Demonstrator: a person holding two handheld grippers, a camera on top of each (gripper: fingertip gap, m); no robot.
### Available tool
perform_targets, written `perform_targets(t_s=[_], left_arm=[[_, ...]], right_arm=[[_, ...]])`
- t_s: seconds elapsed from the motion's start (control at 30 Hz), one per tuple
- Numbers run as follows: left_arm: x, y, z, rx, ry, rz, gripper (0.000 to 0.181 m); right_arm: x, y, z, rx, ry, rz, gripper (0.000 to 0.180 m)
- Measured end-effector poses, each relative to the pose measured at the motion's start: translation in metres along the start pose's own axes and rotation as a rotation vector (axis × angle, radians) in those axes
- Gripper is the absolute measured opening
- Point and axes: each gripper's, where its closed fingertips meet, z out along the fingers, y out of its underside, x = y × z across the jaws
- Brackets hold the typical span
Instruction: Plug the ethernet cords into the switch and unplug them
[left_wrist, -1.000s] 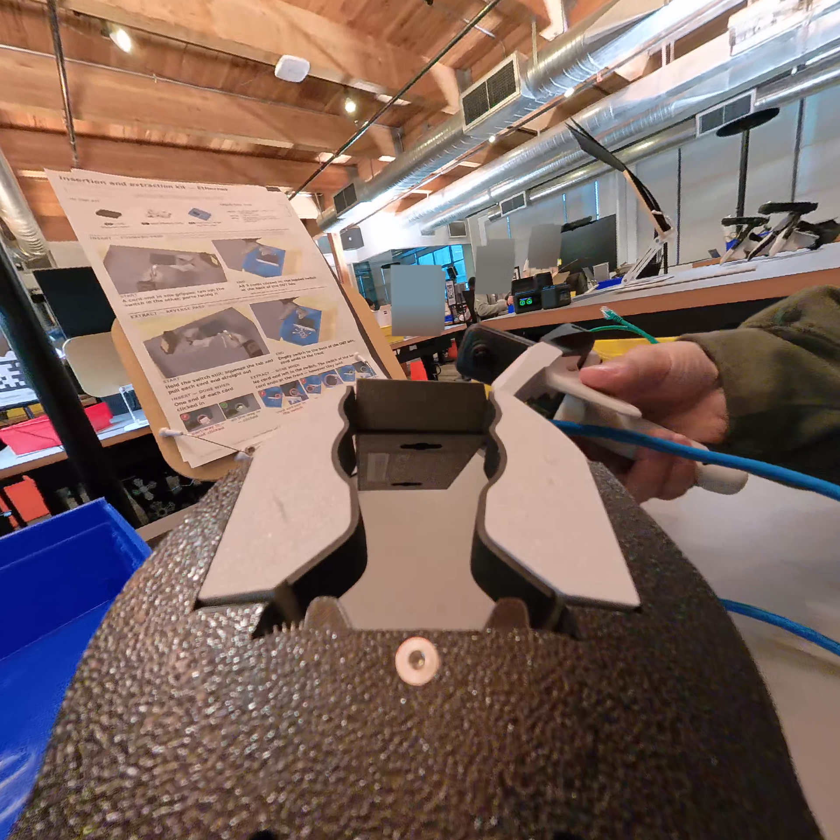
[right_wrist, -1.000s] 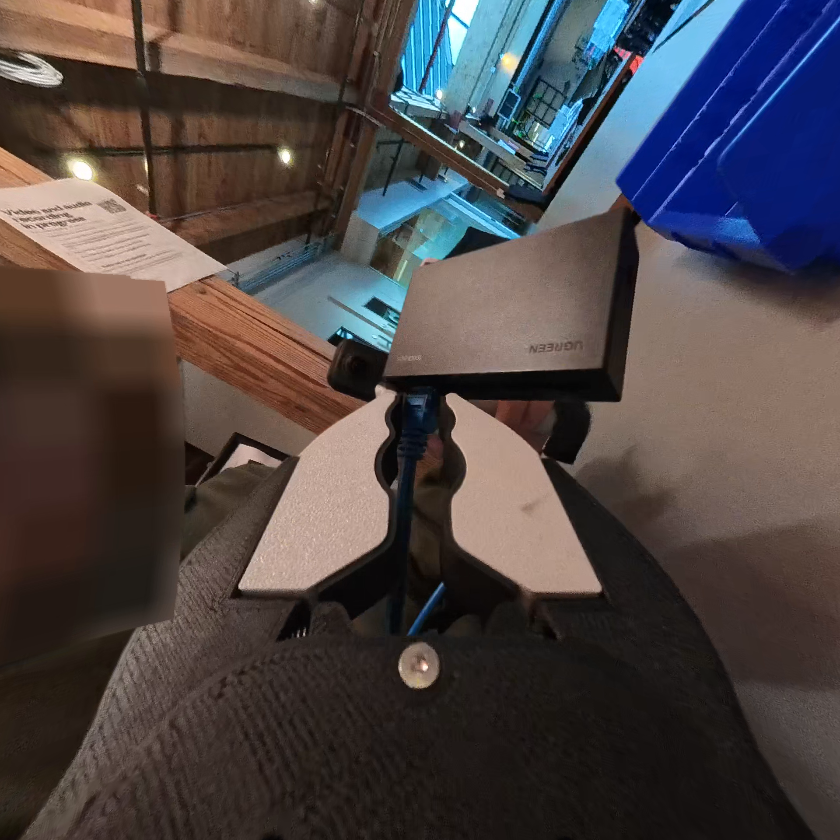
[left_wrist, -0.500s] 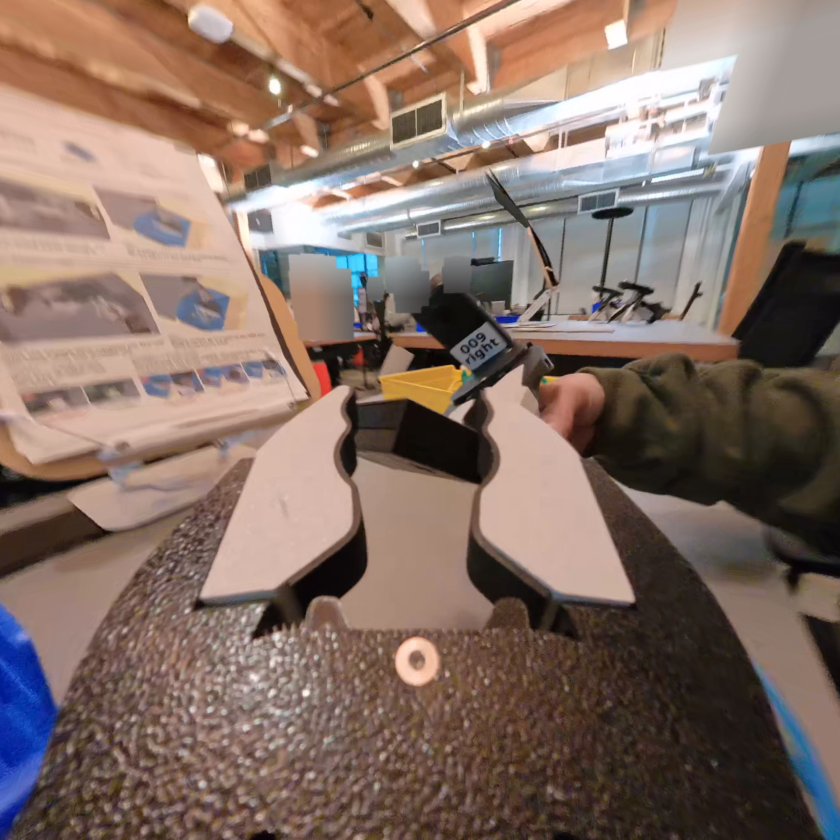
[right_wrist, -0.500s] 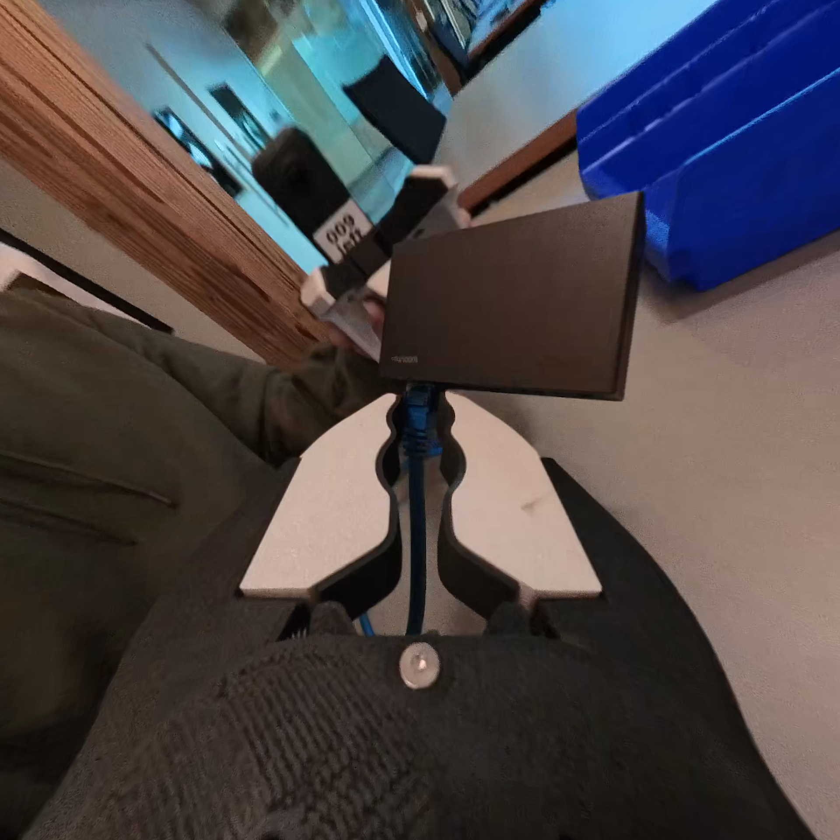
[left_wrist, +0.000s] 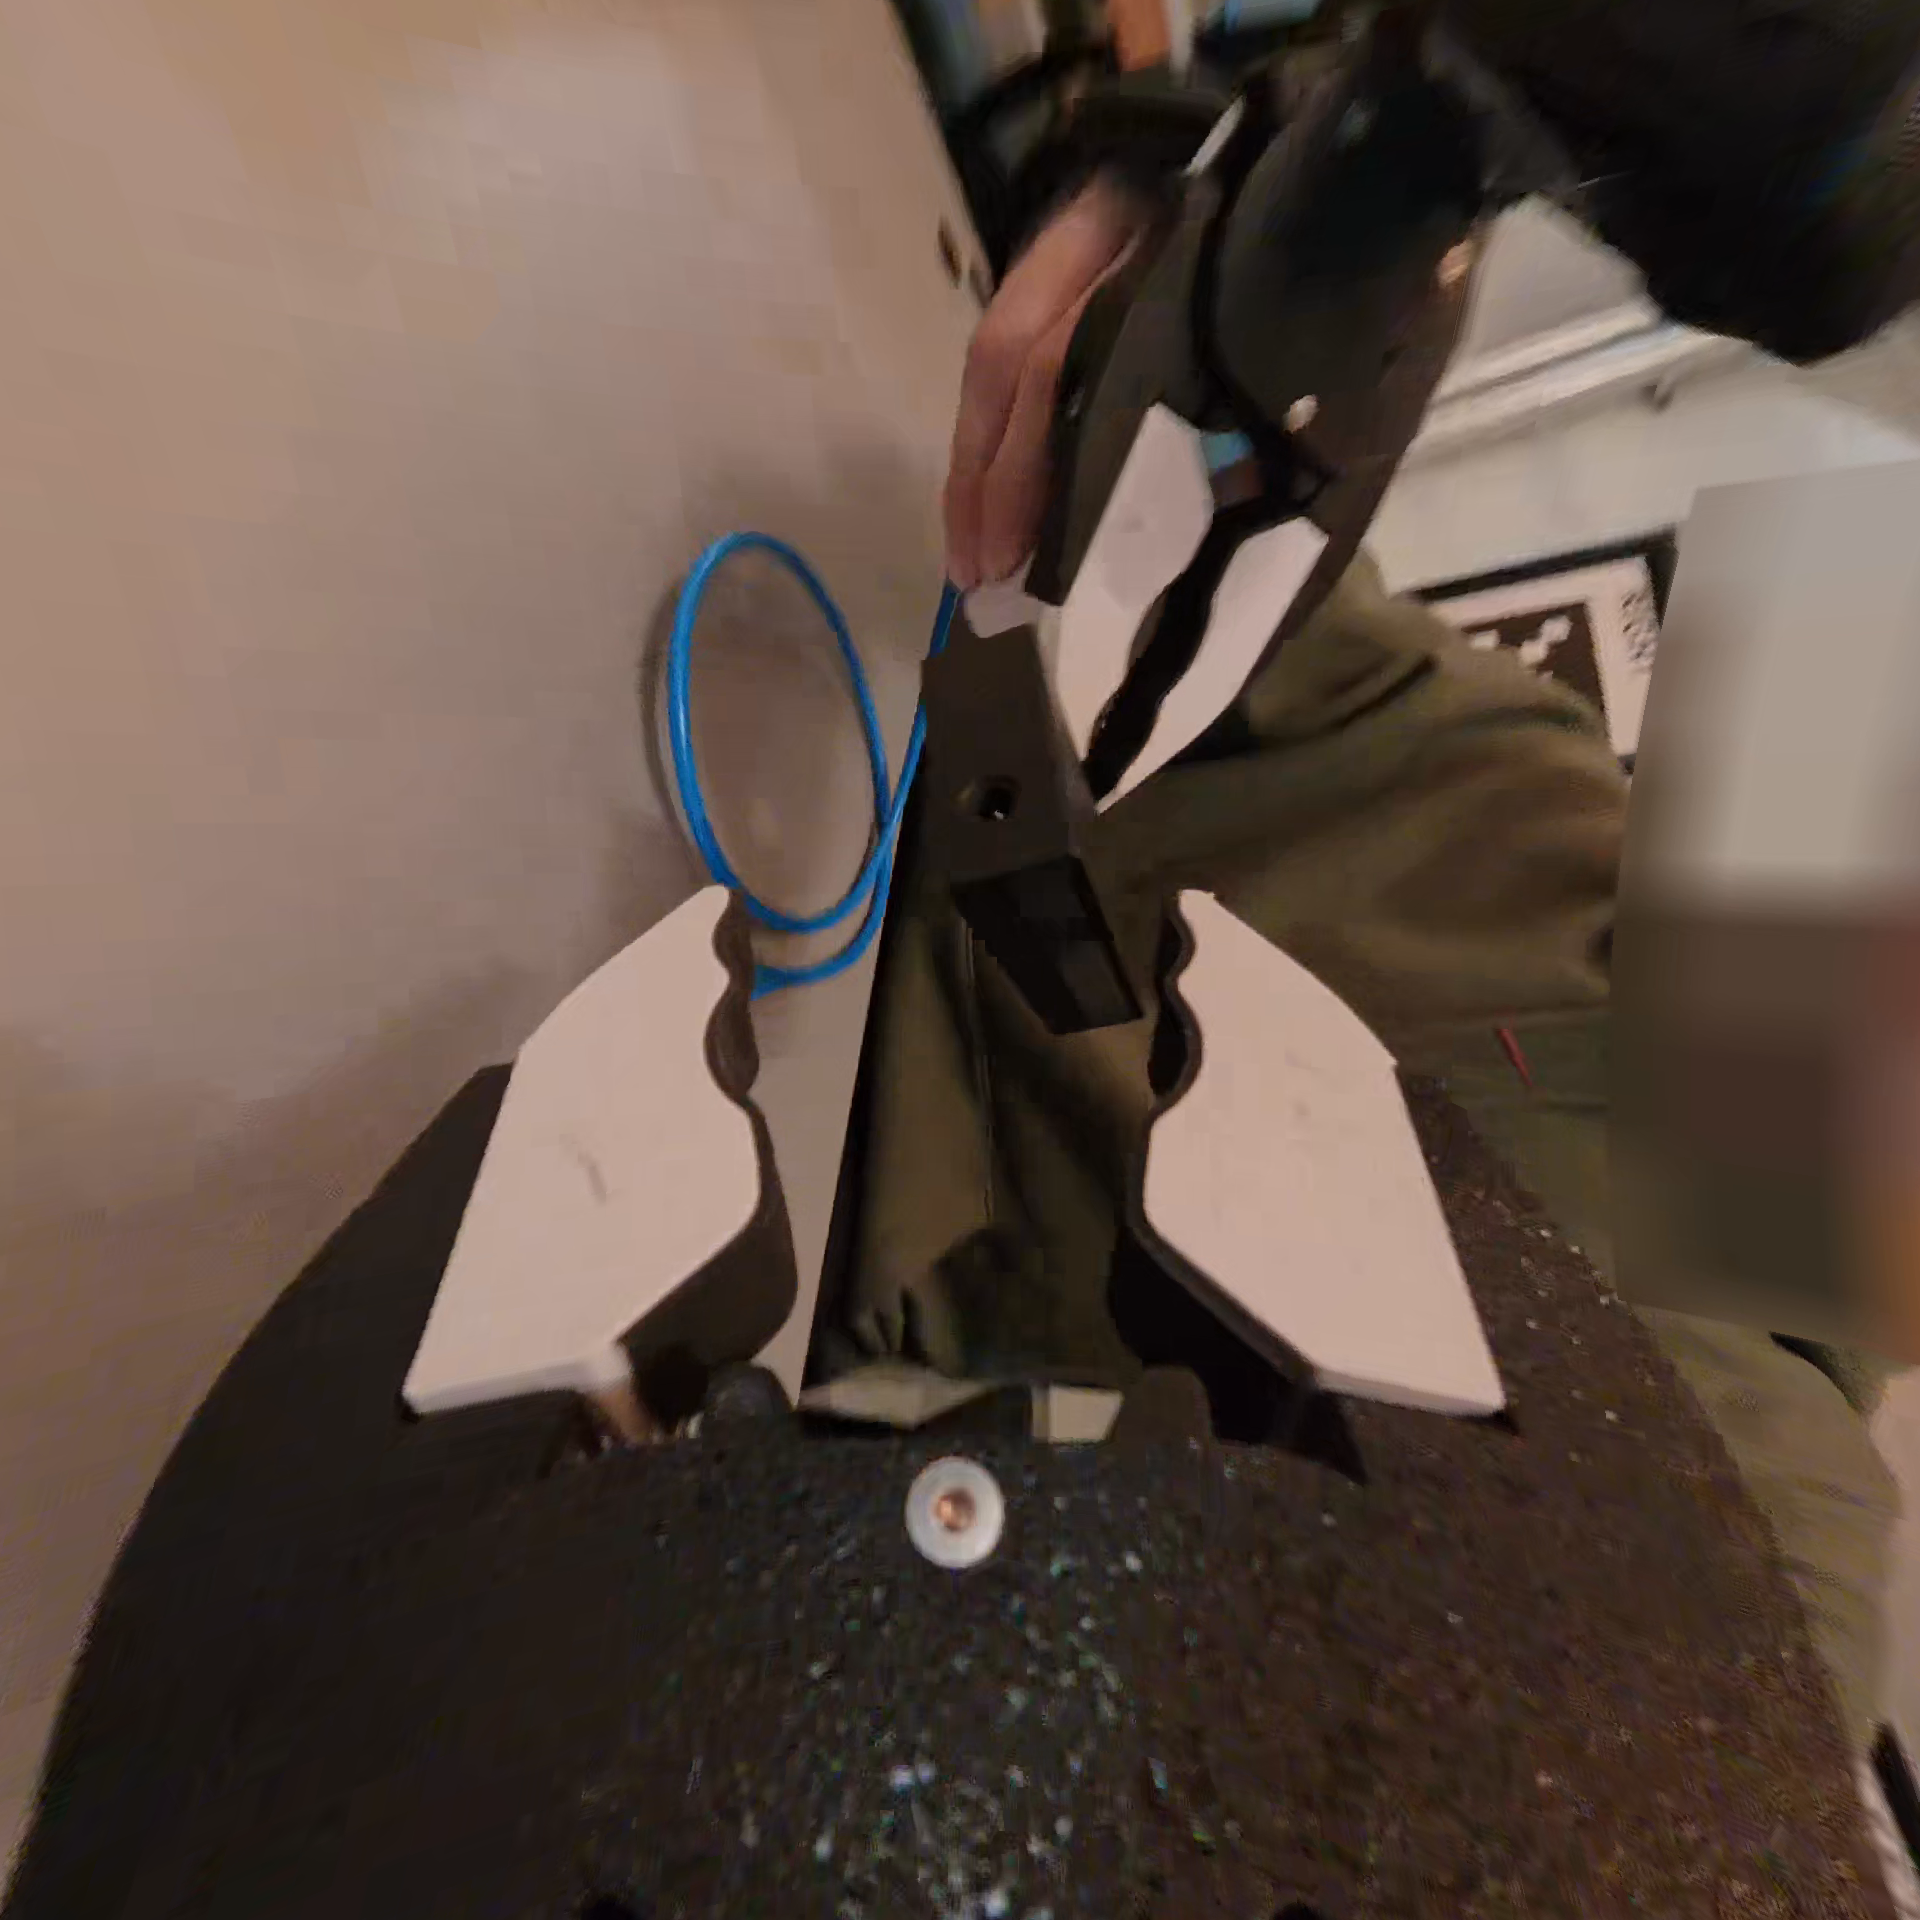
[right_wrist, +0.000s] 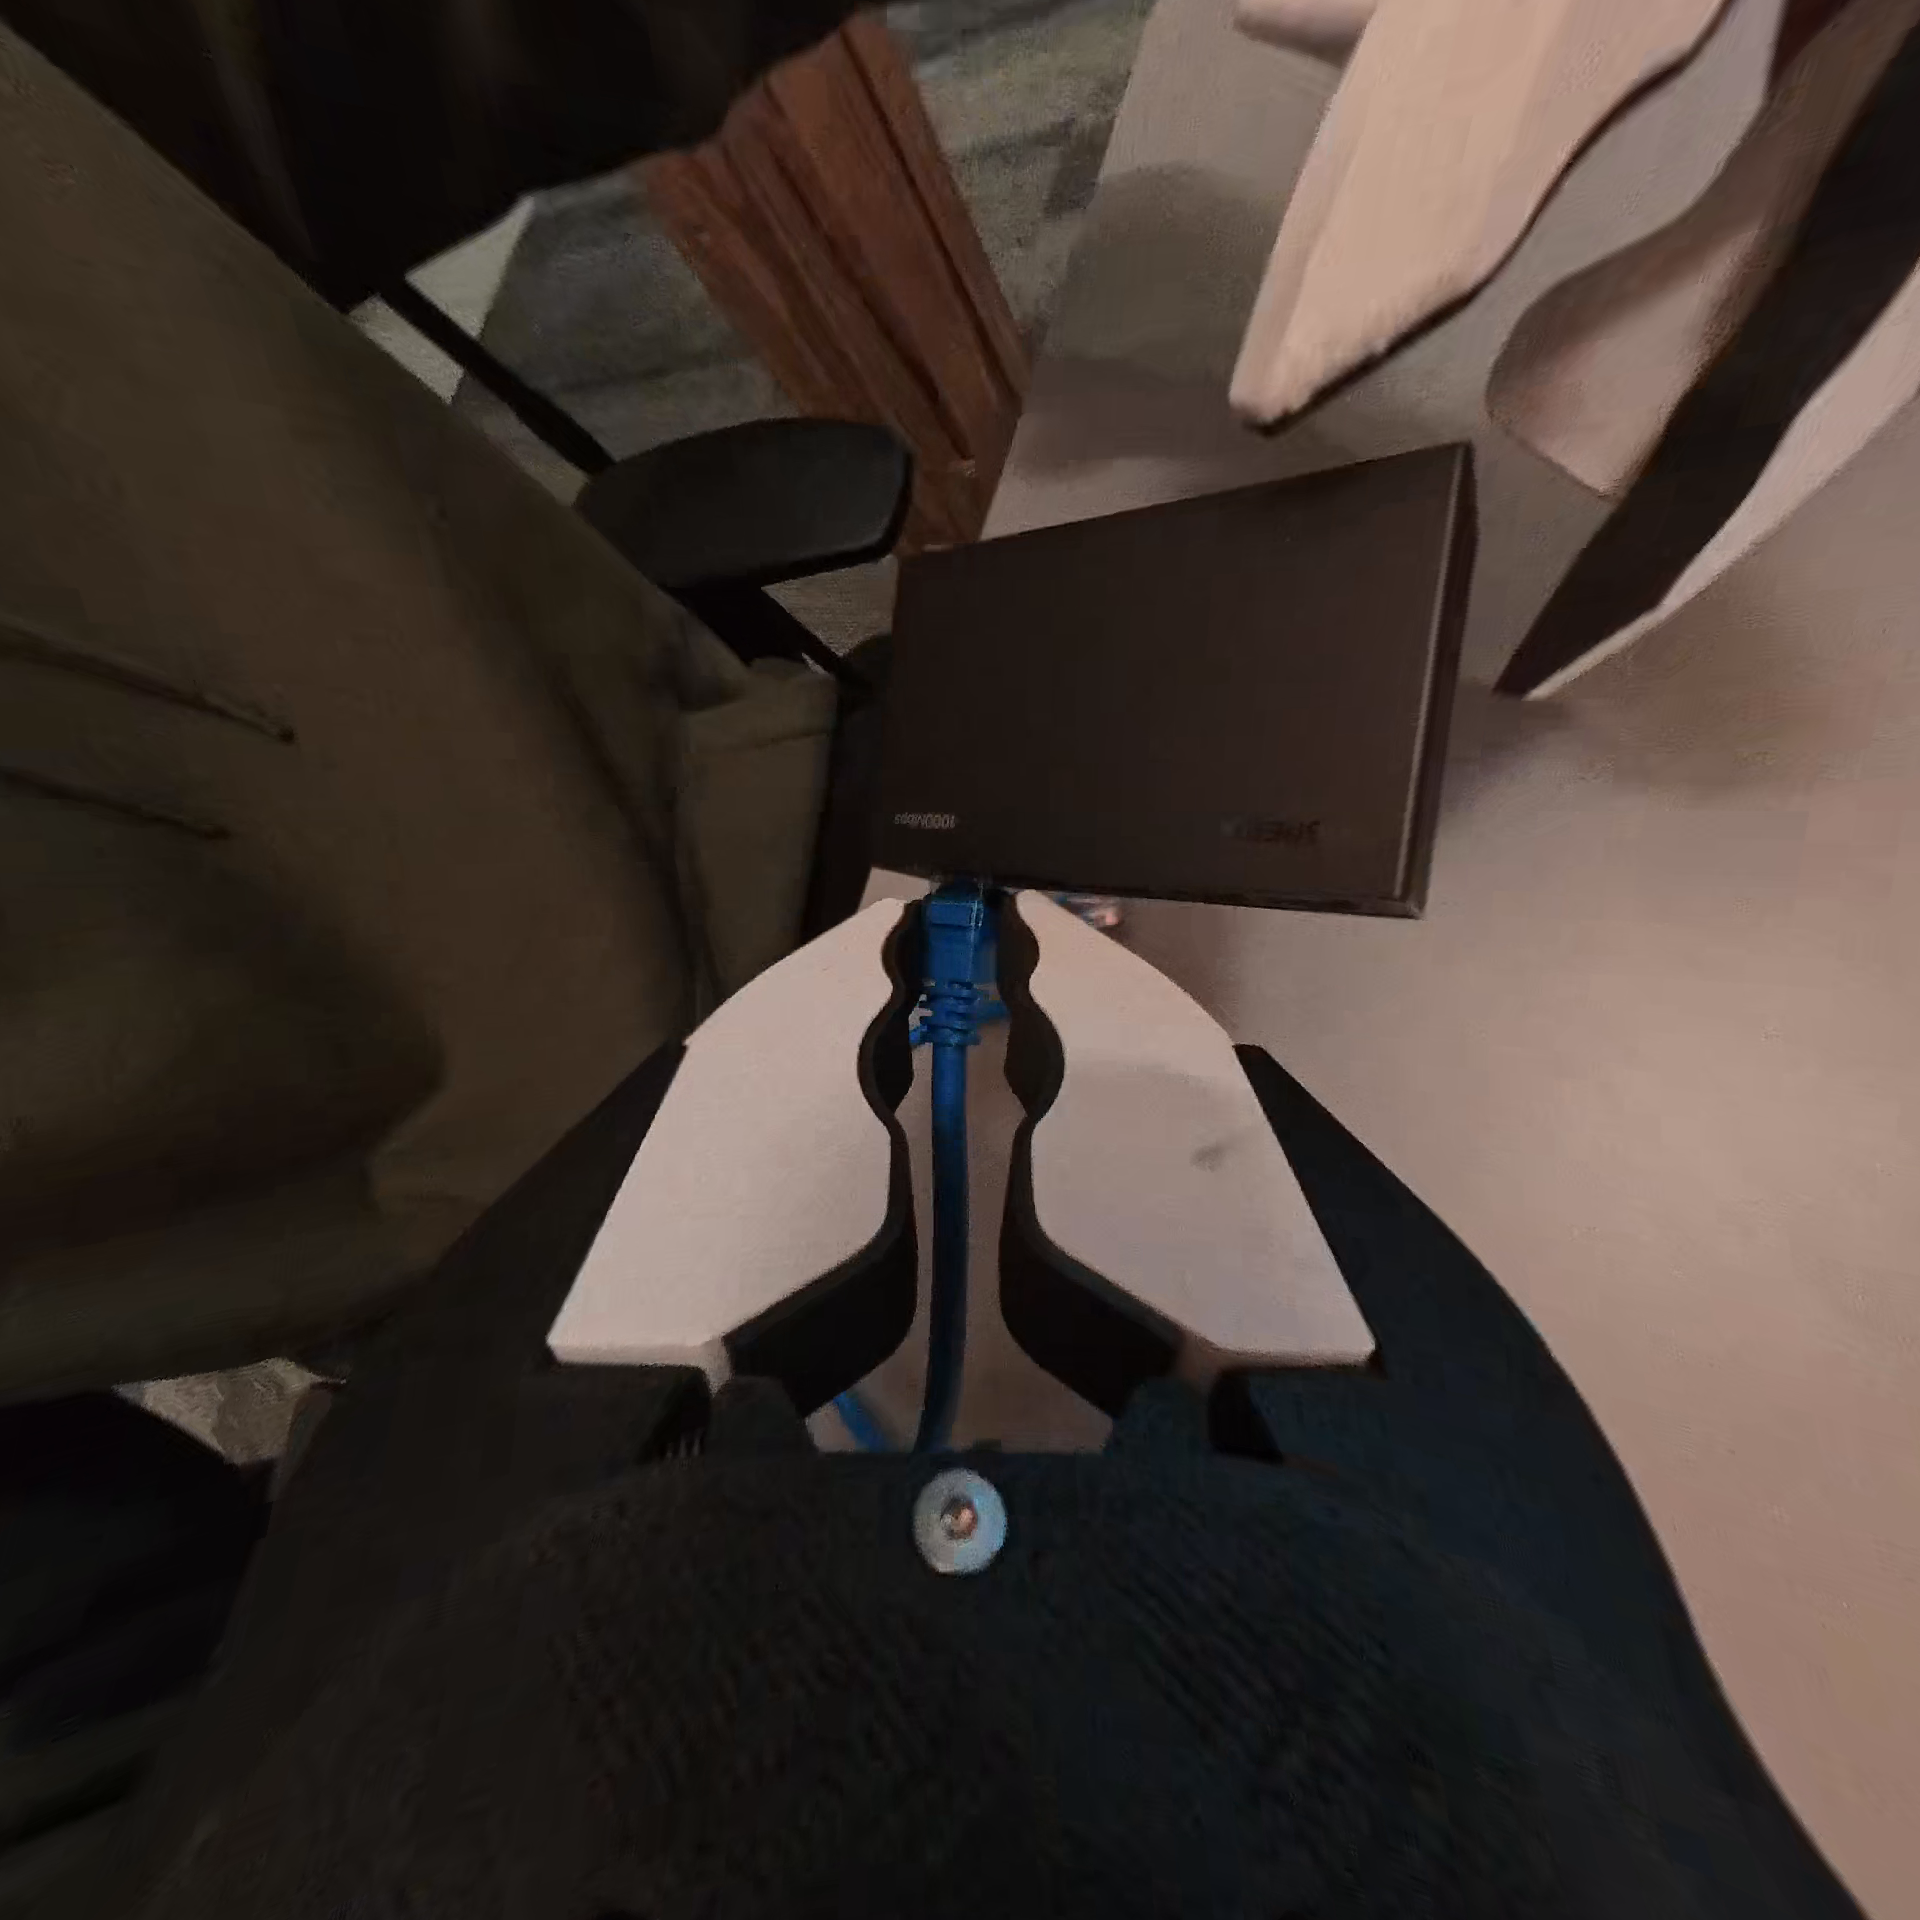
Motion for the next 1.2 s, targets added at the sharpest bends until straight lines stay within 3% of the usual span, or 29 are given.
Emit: perform_targets(t_s=[0.07, 0.13, 0.27, 0.37, 0.53, 0.73, 0.83, 0.93, 1.0, 1.07, 1.2], left_arm=[[0.009, 0.005, 0.011, -0.098, 0.084, -0.036, 0.077], [0.020, 0.005, 0.020, -0.153, 0.179, -0.066, 0.069], [0.014, 0.010, 0.035, -0.258, 0.199, -0.106, 0.059], [0.019, 0.003, 0.040, -0.259, 0.256, -0.115, 0.034], [0.006, -0.004, 0.040, -0.253, 0.188, 0.038, 0.028], [-0.007, -0.021, 0.035, -0.170, 0.111, 0.048, 0.027], [-0.014, -0.034, 0.030, -0.081, 0.117, 0.019, 0.027], [-0.022, -0.046, 0.025, 0.027, 0.139, -0.026, 0.027], [-0.028, -0.056, 0.020, 0.108, 0.154, -0.051, 0.027], [-0.033, -0.067, 0.016, 0.174, 0.168, -0.073, 0.027], [-0.036, -0.078, 0.021, 0.196, 0.194, -0.051, 0.027]], right_arm=[[-0.005, -0.003, 0.003, -0.002, -0.037, -0.033, 0.014], [-0.008, 0.000, 0.007, -0.032, -0.061, -0.059, 0.014], [-0.008, 0.003, 0.012, -0.077, -0.057, -0.065, 0.014], [-0.006, 0.000, 0.004, -0.066, -0.062, -0.066, 0.014], [0.008, 0.010, -0.005, -0.040, -0.064, -0.003, 0.014], [0.032, 0.013, -0.019, 0.071, -0.026, 0.073, 0.013], [0.046, 0.001, -0.047, 0.231, 0.066, 0.125, 0.020], [0.061, -0.006, -0.094, 0.500, 0.320, 0.268, 0.028], [0.059, 0.005, -0.110, 0.695, 0.461, 0.367, 0.023], [0.046, 0.020, -0.095, 0.800, 0.461, 0.417, 0.033], [0.033, 0.029, -0.075, 1.082, 0.398, 0.518, 0.036]])
